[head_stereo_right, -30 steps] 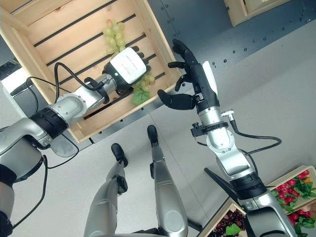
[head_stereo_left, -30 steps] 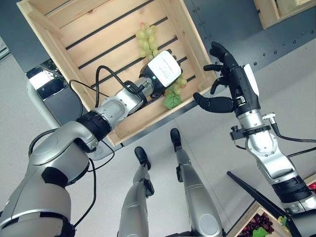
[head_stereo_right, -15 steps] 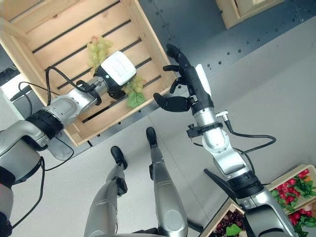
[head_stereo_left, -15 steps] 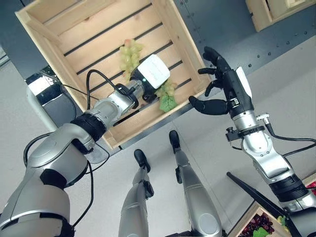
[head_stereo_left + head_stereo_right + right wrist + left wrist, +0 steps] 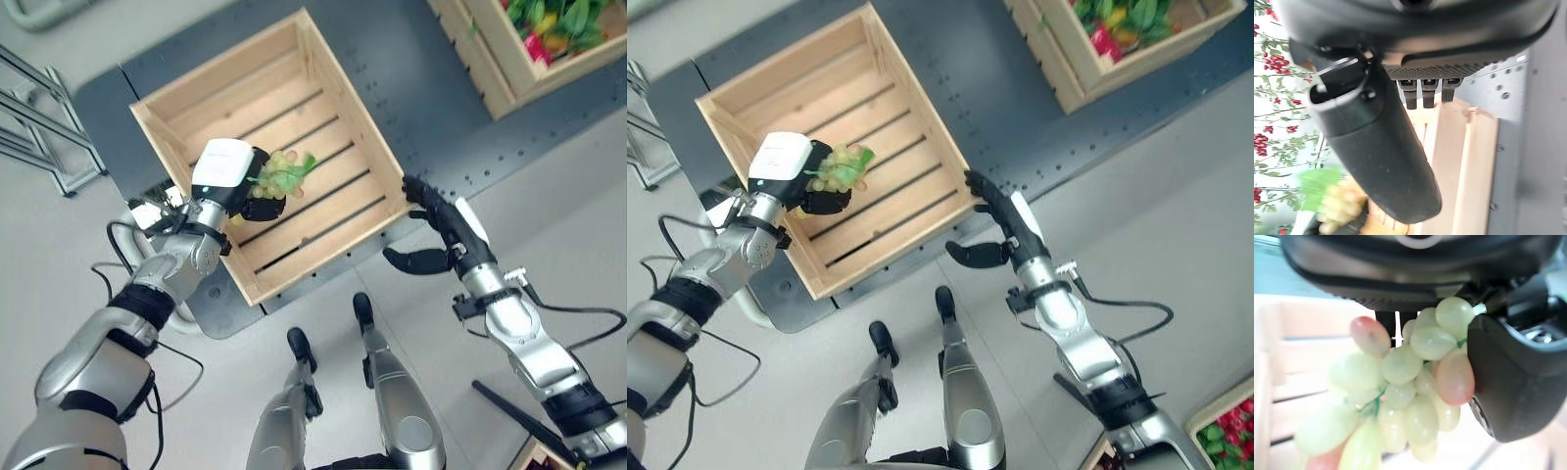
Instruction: Pick up the fruits from the basket on one side to the basket on the other side
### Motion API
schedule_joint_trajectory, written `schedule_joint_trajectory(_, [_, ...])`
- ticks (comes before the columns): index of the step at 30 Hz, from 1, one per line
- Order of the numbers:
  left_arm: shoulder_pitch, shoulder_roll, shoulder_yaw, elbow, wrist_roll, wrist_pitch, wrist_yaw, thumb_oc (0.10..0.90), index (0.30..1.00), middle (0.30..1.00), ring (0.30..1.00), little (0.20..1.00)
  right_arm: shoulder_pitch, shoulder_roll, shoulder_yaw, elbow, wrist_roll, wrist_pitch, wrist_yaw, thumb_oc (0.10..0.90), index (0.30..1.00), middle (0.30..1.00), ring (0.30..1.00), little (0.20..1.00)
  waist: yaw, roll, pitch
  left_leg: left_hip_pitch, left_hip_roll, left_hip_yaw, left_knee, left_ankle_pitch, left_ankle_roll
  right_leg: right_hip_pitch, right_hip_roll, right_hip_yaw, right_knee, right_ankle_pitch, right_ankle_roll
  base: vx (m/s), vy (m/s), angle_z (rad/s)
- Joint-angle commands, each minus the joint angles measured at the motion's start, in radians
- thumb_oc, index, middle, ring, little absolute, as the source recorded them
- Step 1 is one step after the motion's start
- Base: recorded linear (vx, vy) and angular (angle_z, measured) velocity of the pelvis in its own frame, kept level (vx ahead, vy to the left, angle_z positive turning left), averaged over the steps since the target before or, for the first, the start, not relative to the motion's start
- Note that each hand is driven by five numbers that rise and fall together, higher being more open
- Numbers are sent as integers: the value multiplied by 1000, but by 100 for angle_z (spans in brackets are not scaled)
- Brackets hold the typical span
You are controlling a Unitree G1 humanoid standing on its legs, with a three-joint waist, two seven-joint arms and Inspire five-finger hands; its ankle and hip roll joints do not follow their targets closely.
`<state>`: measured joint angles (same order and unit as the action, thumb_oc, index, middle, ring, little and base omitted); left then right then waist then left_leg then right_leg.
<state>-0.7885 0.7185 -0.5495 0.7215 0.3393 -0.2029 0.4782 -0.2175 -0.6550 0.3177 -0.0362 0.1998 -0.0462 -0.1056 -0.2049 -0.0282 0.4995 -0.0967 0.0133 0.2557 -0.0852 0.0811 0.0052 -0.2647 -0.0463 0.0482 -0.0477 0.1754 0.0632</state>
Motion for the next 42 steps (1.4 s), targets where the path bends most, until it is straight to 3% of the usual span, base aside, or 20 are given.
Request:
schedule_joint_trajectory(1, [-35,1,114,-83,-68,-108,126,400,300,300,300,300,-13,4,-117,-79,-11,-65,56,800,900,900,900,900,-23,12,-70,1,-13,-42,121,-126,0,88,7,-1,82,-143,-5,77,-7,-2])
schedule_joint_trajectory(7, [98,-19,168,-176,-92,-125,148,400,300,300,300,300,42,30,-111,-81,1,-87,124,800,900,900,900,900,-16,39,-196,107,-13,-34,64,-125,-3,181,-1,13,30,-127,3,89,-11,-2])
schedule_joint_trajectory(9, [130,-28,183,-186,-166,-135,108,400,300,300,300,300,63,44,-99,-70,19,-91,134,800,900,900,900,900,-10,50,-247,155,-14,-38,28,-123,0,220,-4,9,13,-126,7,95,-49,-2])
schedule_joint_trajectory(17, [135,-56,205,-218,-346,-162,-13,400,300,300,300,300,60,84,-61,-65,84,-71,171,800,900,900,900,900,13,64,-345,216,-11,-70,-2,-130,4,292,-12,-21,-3,-137,8,40,-71,12])
schedule_joint_trajectory(19, [120,-72,207,-226,-442,-154,-111,400,300,300,300,300,26,100,-50,-49,121,-67,170,800,900,900,900,900,27,67,-373,223,-9,-91,-2,-136,3,319,-13,-40,-11,-142,4,20,-78,18])
schedule_joint_trajectory(22, [92,-92,193,-234,-534,-118,-215,400,300,300,300,300,-33,127,-35,-35,182,-28,181,800,900,900,900,900,42,68,-396,225,-7,-111,-2,-138,0,338,-15,-58,-19,-149,-1,-5,-63,19])
schedule_joint_trajectory(26, [53,-124,186,-230,-730,-119,-351,400,300,300,300,300,-139,144,10,17,200,24,190,800,900,900,900,900,67,67,-421,243,-1,-111,-2,-140,1,364,-20,-83,-23,-159,-8,5,-48,12])
schedule_joint_trajectory(28, [30,-164,177,-242,-794,-127,-411,400,300,300,300,300,-217,189,42,72,302,61,194,800,900,900,900,900,84,65,-433,252,1,-122,-2,-141,1,383,-21,-96,-30,-162,-13,26,-54,3])
schedule_joint_trajectory(38, [-56,-202,112,-248,-873,-115,-570,400,300,300,300,300,-391,303,123,203,440,164,170,800,900,900,900,900,134,51,-474,253,0,-165,-2,-141,0,408,-27,-133,-40,-170,-20,13,-38,15])
schedule_joint_trajectory(42, [-78,-219,100,-246,-905,-148,-610,400,300,300,300,300,-460,331,156,225,466,198,162,800,900,900,900,900,147,43,-486,250,1,-174,-2,-138,-1,409,-27,-137,-40,-171,-24,-3,-17,4])
